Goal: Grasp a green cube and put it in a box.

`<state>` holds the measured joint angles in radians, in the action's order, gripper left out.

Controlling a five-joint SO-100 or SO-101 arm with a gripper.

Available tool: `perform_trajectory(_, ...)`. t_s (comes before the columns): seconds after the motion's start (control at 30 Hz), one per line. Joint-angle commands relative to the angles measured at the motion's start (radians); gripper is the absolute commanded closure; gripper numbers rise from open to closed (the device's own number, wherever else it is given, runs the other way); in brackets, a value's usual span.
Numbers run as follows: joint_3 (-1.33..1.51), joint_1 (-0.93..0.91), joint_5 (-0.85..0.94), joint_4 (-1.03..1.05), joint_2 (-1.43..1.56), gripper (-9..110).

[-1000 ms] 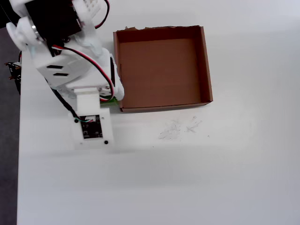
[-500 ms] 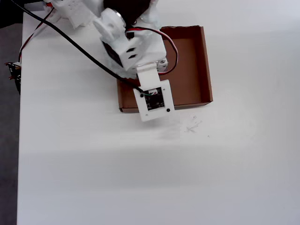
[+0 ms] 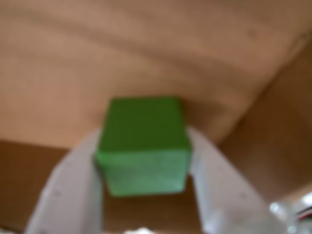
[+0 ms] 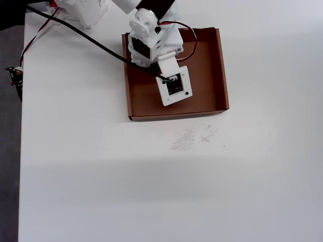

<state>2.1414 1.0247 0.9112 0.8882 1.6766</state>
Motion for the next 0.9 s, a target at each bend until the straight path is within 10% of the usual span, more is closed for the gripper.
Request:
perform_trajectory(0.0, -0.011, 0.011, -0.005, 0.015, 0.035, 80)
perform_trajectory(0.87, -0.143, -0.532, 0.175, 0.238, 0.5, 84)
